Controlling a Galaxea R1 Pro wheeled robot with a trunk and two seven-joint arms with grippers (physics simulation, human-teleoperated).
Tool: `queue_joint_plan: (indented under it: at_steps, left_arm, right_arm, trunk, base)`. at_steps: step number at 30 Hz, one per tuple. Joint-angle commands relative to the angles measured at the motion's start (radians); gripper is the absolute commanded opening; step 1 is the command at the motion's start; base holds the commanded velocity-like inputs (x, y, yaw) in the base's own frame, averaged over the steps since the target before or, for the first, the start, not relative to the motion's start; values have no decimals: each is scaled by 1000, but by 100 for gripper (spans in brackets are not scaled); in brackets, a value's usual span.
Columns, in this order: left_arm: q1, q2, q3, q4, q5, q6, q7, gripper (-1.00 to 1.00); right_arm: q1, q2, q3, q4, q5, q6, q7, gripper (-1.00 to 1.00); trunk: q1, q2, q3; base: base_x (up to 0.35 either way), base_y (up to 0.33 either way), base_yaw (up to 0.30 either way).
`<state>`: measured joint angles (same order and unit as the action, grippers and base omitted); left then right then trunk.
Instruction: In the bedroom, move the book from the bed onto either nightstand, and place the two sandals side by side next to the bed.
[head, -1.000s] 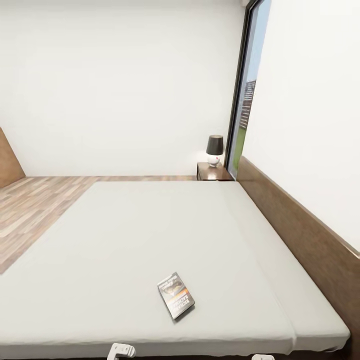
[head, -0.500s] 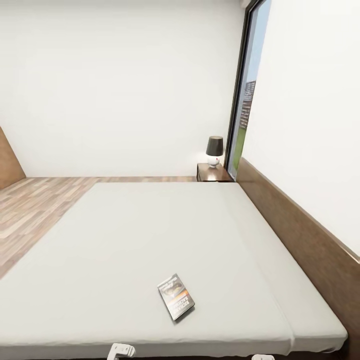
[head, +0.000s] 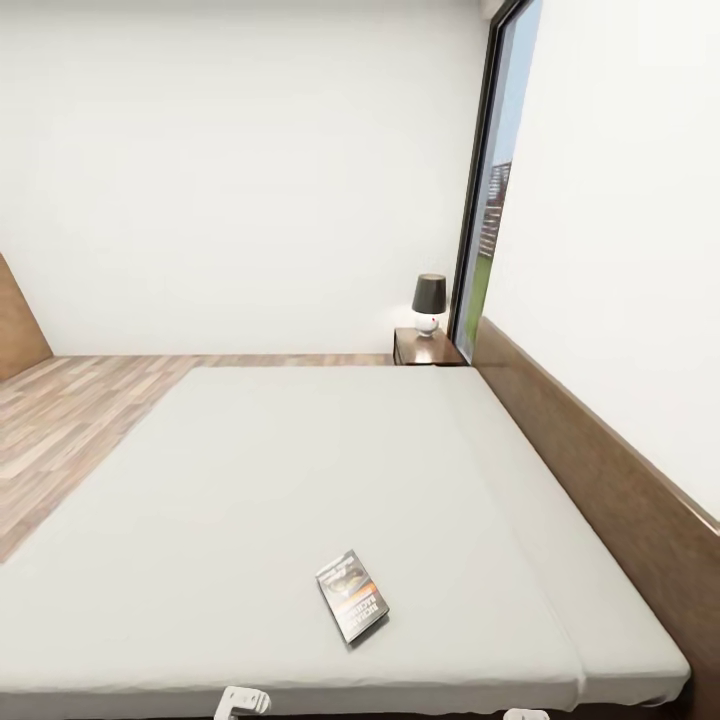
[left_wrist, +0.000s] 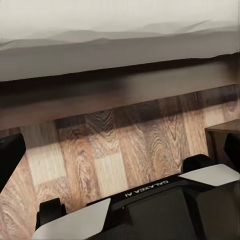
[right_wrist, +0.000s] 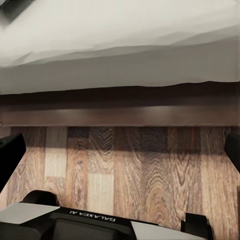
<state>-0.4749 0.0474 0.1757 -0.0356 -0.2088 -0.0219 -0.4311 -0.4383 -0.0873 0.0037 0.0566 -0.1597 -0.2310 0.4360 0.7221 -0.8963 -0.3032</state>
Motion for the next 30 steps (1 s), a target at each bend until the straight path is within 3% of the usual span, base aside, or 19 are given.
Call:
queue_joint_plan:
  at_steps: [1,30]
  left_arm:
    - [-1,0,8,0,-11,-2,-3,100]
    - [-1,0,8,1,-11,-3,-3,100]
  right_arm:
    - [-2,0,1,5,-9,-5,7,100]
    - [-2,-1,1,5,-9,-5,12,100]
  trunk:
    - [-4,6,2]
    - [-115,209,93]
  base:
    - [0,0,0]
    - [0,0,0]
